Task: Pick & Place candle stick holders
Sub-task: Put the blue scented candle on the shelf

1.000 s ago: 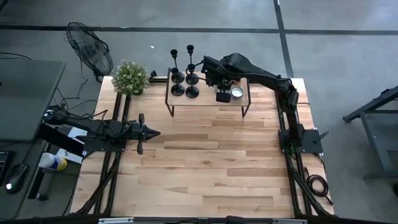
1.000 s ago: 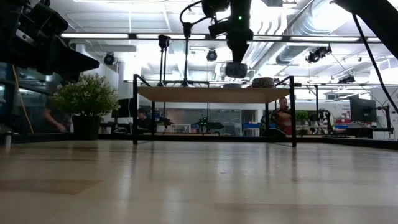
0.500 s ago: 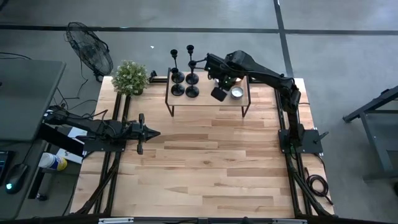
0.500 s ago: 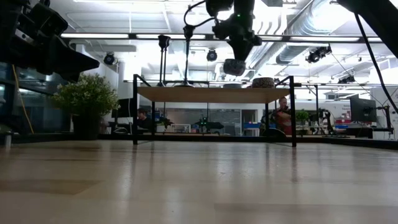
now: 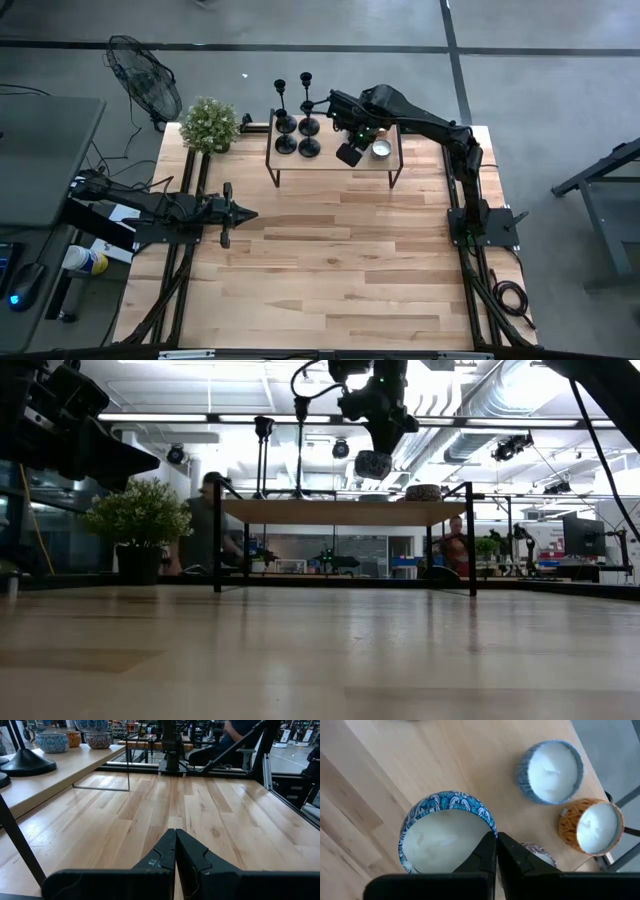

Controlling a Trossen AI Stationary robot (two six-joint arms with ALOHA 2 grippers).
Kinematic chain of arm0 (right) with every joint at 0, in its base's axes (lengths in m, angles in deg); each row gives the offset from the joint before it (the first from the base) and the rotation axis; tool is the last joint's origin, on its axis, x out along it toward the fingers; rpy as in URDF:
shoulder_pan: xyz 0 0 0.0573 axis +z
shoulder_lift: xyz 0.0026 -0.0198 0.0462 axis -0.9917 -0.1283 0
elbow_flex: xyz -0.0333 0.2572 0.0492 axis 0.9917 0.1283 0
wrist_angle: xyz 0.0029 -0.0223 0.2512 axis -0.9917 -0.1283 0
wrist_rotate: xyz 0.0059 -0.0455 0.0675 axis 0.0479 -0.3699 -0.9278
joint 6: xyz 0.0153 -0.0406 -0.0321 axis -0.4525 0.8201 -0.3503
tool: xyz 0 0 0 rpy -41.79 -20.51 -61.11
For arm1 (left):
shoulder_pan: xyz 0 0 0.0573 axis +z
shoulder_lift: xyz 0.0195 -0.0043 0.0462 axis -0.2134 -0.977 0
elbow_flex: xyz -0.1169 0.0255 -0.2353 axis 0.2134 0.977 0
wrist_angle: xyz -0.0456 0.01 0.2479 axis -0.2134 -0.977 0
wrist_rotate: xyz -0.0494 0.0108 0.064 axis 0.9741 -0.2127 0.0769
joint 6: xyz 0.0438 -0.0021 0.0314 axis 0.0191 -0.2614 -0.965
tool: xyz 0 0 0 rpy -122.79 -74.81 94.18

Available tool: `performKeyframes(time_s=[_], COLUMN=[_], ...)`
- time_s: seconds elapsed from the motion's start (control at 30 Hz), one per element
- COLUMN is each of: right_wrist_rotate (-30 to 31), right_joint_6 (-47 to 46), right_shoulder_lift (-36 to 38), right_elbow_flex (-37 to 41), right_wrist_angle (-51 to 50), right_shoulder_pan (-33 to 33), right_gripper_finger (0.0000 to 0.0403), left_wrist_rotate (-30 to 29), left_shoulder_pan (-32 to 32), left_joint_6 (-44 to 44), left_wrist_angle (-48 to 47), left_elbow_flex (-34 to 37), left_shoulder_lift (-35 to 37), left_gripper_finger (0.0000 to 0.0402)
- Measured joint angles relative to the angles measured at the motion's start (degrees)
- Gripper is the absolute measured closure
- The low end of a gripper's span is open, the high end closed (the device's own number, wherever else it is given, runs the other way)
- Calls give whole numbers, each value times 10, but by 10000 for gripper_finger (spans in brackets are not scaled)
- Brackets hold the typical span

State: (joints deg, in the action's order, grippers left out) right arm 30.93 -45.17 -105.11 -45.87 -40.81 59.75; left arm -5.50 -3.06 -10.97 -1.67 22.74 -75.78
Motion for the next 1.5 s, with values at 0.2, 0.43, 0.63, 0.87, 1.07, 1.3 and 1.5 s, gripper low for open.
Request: performKeyframes(time_s=[0.2, 0.43, 0.63, 0.87, 1.07, 1.3, 1.5], right_wrist_rotate=[0, 1, 0, -37, -39, -41, -52], right_joint_6=[9, -1, -64, -154, -181, -203, -230], right_shoulder_lift=[1, 29, 38, 38, 42, 43, 42], right_elbow_flex=[0, 0, 0, 0, 0, 48, 82], right_wrist_angle=[0, 0, 0, 0, 0, -1, 21], right_shoulder_pan=[11, 27, 30, 1, -27, -53, -61], right_gripper_finger=[403, 403, 403, 403, 403, 403, 403], left_wrist_rotate=[0, 0, 0, 0, 0, 0, 0], left_shoulder_pan=[0, 0, 0, 0, 0, 0, 0], left_joint_6=[0, 0, 0, 0, 0, 0, 0], left_wrist_angle=[0, 0, 0, 0, 0, 0, 0], left_elbow_flex=[0, 0, 0, 0, 0, 0, 0], left_shoulder_lift=[0, 0, 0, 0, 0, 0, 0], left_gripper_finger=[401, 401, 401, 401, 401, 401, 401])
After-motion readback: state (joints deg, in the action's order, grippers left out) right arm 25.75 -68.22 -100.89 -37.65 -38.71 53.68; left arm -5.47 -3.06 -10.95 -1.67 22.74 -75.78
